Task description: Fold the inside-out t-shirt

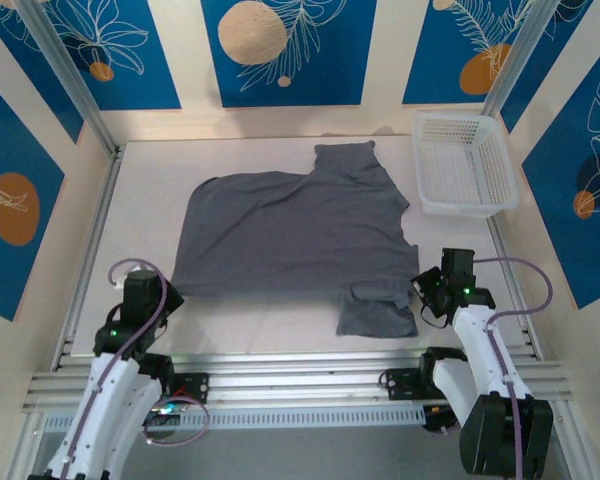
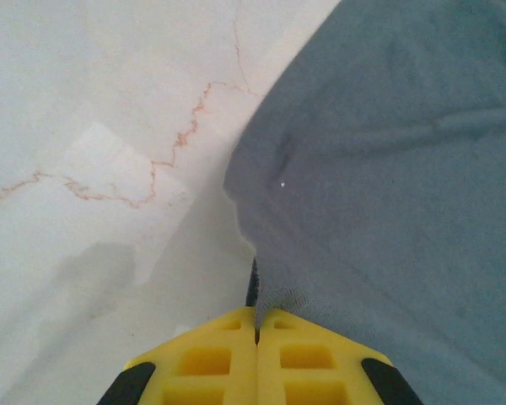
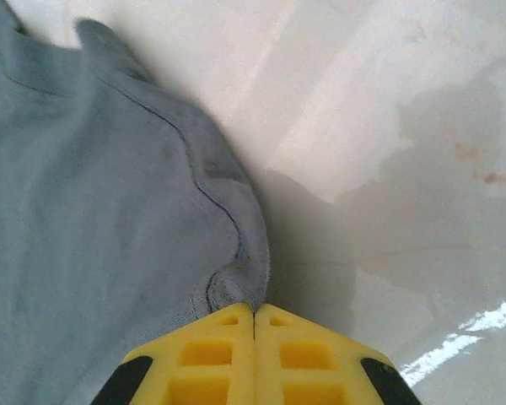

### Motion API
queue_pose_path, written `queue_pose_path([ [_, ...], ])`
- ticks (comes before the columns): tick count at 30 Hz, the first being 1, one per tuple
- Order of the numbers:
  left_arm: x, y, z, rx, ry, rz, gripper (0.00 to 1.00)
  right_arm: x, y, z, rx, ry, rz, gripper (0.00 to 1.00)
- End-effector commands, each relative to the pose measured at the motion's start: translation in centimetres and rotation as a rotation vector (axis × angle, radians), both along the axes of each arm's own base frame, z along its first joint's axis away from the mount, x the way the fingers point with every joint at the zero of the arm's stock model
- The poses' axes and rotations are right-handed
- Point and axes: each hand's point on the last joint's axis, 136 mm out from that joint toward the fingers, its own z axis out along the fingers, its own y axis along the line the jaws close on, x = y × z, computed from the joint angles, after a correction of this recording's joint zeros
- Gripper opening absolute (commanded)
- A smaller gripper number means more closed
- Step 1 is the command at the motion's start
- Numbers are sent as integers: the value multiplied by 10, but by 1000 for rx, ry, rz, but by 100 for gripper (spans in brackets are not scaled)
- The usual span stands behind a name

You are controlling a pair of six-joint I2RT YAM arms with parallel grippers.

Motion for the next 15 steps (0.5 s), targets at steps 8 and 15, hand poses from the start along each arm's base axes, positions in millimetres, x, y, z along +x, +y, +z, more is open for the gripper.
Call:
queue_pose_path([
  [8, 13, -24, 36, -92, -284, -125, 0, 4, 6, 40, 32, -105, 14, 0],
  [15, 55, -11, 63, 55, -272, -108, 0, 66, -1, 71, -14, -188, 59, 0],
])
